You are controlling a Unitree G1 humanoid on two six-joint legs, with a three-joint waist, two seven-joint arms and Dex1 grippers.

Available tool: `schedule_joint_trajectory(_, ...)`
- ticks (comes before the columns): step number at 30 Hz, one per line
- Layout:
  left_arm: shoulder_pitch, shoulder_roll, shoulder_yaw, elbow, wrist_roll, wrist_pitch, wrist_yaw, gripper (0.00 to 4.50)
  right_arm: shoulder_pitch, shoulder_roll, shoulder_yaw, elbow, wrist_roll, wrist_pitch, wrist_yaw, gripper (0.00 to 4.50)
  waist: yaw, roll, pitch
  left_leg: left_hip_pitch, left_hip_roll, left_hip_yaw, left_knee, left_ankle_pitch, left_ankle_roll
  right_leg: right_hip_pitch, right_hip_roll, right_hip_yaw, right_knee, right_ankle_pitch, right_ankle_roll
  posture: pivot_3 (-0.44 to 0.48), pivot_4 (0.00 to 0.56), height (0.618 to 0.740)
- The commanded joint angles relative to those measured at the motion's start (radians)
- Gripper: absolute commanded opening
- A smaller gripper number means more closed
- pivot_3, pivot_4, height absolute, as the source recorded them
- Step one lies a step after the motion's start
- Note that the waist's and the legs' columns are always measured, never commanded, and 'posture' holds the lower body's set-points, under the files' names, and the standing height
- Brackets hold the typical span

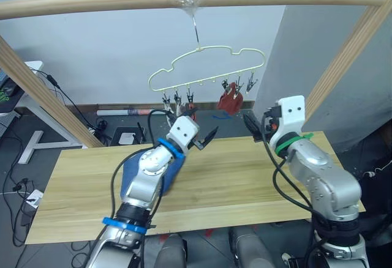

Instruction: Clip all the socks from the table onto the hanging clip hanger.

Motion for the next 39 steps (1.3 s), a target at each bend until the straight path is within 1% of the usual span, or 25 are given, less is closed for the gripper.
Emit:
schedule_joint_trajectory(1, 0.027, 0.031, 0.013, -0.166, -0.046, 0.063, -0.039, 4.38, 0.002, 0.024, 0.040, 0.016, -0.092, -0.163, -0.020, 3.92, 0.002, 0.000, 0.000, -0.001, 0.000, 0.000, 0.000, 0.000, 0.000, 0.000, 0.000, 0.000, 0.000, 0.000, 0.000, 0.014, 0.168, 0.740)
schedule_joint_trajectory(4, 0.036, 0.062, 0.037, -0.274, -0.075, 0.139, -0.047, 4.38, -0.008, 0.065, 0.049, 0.067, -0.138, -0.202, -0.054, 2.86, 0.004, -0.001, 0.000, -0.001, 0.000, 0.000, 0.000, 0.000, 0.000, 0.000, 0.000, 0.000, 0.000, 0.000, 0.000, 0.014, 0.168, 0.740)
schedule_joint_trajectory(5, 0.032, 0.071, 0.044, -0.296, -0.082, 0.167, -0.045, 4.38, -0.018, 0.078, 0.045, 0.085, -0.143, -0.217, -0.053, 2.86, 0.006, -0.001, 0.000, -0.001, 0.000, 0.000, 0.000, 0.000, 0.000, 0.000, 0.000, 0.000, 0.000, 0.000, 0.000, 0.038, 0.178, 0.740)
schedule_joint_trajectory(7, 0.031, 0.080, 0.052, -0.321, -0.087, 0.202, -0.040, 4.38, -0.032, 0.093, 0.042, 0.109, -0.150, -0.239, -0.044, 2.86, 0.011, -0.001, 0.001, 0.000, 0.000, 0.000, 0.000, 0.000, 0.000, 0.000, 0.000, 0.000, 0.000, 0.000, 0.000, 0.038, 0.178, 0.740)
schedule_joint_trajectory(9, 0.033, 0.080, 0.056, -0.330, -0.085, 0.220, -0.031, 4.38, -0.052, 0.101, 0.037, 0.134, -0.163, -0.258, -0.038, 2.58, 0.015, -0.001, 0.001, 0.000, 0.000, 0.000, 0.000, 0.000, 0.000, 0.000, 0.000, 0.000, 0.000, 0.000, -0.001, 0.047, 0.179, 0.740)
schedule_joint_trajectory(10, 0.034, 0.079, 0.056, -0.333, -0.083, 0.225, -0.028, 4.38, -0.058, 0.105, 0.035, 0.143, -0.167, -0.264, -0.038, 2.39, 0.016, -0.001, 0.001, 0.000, 0.000, 0.000, 0.000, 0.000, 0.000, 0.000, 0.000, 0.000, 0.000, 0.000, -0.001, 0.047, 0.179, 0.740)
schedule_joint_trajectory(13, 0.034, 0.074, 0.056, -0.333, -0.078, 0.236, -0.018, 4.38, -0.077, 0.112, 0.037, 0.170, -0.176, -0.273, -0.031, 1.34, 0.023, -0.001, 0.001, 0.000, 0.000, -0.001, 0.000, 0.000, 0.000, 0.000, 0.000, 0.000, 0.000, 0.000, -0.001, 0.054, 0.181, 0.740)
schedule_joint_trajectory(16, 0.037, 0.064, 0.058, -0.347, -0.075, 0.253, 0.002, 4.38, -0.109, 0.119, 0.040, 0.219, -0.188, -0.291, -0.024, 1.34, 0.028, -0.001, 0.001, 0.000, 0.000, 0.000, 0.000, 0.000, 0.000, 0.000, 0.000, 0.000, 0.000, 0.000, -0.001, 0.060, 0.183, 0.740)
schedule_joint_trajectory(20, 0.046, 0.069, 0.054, -0.389, -0.085, 0.273, -0.003, 4.38, -0.173, 0.153, 0.039, 0.320, -0.201, -0.321, -0.026, 1.34, 0.028, -0.001, 0.001, 0.000, 0.000, -0.001, 0.000, 0.000, 0.000, 0.000, 0.000, 0.000, 0.000, 0.000, -0.001, 0.068, 0.186, 0.740)
schedule_joint_trajectory(27, 0.029, 0.068, 0.068, -0.391, -0.092, 0.286, 0.001, 4.38, -0.242, 0.193, 0.003, 0.454, -0.213, -0.353, -0.059, 1.34, 0.037, -0.001, 0.001, 0.000, 0.000, 0.000, 0.000, 0.000, 0.000, 0.000, 0.000, 0.000, 0.000, 0.000, -0.001, 0.088, 0.183, 0.740)
schedule_joint_trajectory(34, 0.026, 0.073, 0.073, -0.403, -0.092, 0.292, -0.003, 4.38, -0.332, 0.194, -0.015, 0.581, -0.241, -0.405, -0.074, 1.34, 0.041, -0.001, 0.001, 0.000, 0.000, 0.000, 0.000, 0.000, 0.000, 0.000, 0.000, 0.000, 0.001, 0.000, -0.001, 0.097, 0.184, 0.740)
schedule_joint_trajectory(39, 0.003, 0.085, 0.096, -0.388, -0.101, 0.292, -0.009, 4.38, -0.365, 0.197, -0.017, 0.620, -0.245, -0.436, -0.068, 1.34, 0.045, -0.001, 0.001, 0.000, 0.000, 0.000, 0.000, 0.000, 0.000, 0.000, 0.000, 0.000, 0.001, 0.000, -0.001, 0.106, 0.186, 0.740)
